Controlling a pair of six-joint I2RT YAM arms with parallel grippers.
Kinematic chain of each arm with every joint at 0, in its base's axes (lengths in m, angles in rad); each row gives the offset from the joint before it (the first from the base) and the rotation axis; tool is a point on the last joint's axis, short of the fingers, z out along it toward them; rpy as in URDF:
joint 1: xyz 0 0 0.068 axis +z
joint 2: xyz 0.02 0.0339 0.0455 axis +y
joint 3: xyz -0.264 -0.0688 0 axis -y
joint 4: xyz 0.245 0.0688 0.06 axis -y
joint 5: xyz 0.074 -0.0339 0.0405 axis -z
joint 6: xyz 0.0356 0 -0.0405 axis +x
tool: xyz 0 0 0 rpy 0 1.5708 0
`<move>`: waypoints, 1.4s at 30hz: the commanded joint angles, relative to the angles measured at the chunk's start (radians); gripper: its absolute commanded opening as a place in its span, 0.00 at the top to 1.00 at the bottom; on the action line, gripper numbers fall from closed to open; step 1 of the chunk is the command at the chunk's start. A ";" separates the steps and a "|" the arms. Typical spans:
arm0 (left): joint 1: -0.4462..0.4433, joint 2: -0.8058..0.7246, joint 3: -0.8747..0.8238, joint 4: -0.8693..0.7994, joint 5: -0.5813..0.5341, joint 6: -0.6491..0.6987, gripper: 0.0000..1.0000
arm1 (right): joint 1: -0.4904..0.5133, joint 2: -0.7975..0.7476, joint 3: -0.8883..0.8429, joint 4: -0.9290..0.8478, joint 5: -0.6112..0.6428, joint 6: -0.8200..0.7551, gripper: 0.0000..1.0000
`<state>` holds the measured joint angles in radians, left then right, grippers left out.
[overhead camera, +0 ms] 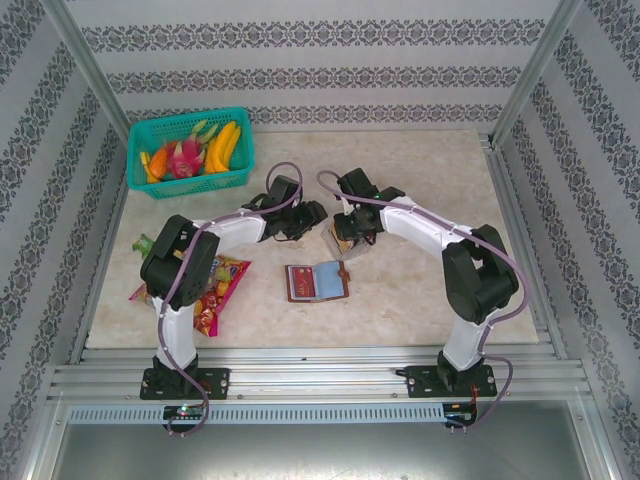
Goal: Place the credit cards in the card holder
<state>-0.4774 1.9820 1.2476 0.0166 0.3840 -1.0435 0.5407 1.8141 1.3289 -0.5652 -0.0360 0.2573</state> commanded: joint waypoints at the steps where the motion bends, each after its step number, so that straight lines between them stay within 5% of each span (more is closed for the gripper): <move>1: 0.003 0.026 -0.001 0.112 0.076 -0.044 0.40 | 0.027 0.032 0.047 -0.028 0.079 -0.037 0.71; 6: 0.002 0.028 -0.013 0.126 0.103 -0.047 0.42 | 0.068 0.054 0.070 -0.050 0.219 -0.070 0.69; 18: 0.002 0.060 -0.025 0.109 0.108 -0.064 0.56 | 0.088 0.101 0.085 -0.055 0.265 -0.085 0.65; 42: 0.002 0.070 -0.040 0.085 0.089 -0.070 0.63 | 0.139 0.137 0.090 -0.055 0.436 -0.126 0.69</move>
<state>-0.4774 2.0274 1.2213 0.1253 0.4904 -1.1084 0.6662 1.9476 1.4151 -0.6022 0.3340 0.1520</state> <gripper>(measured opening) 0.371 0.312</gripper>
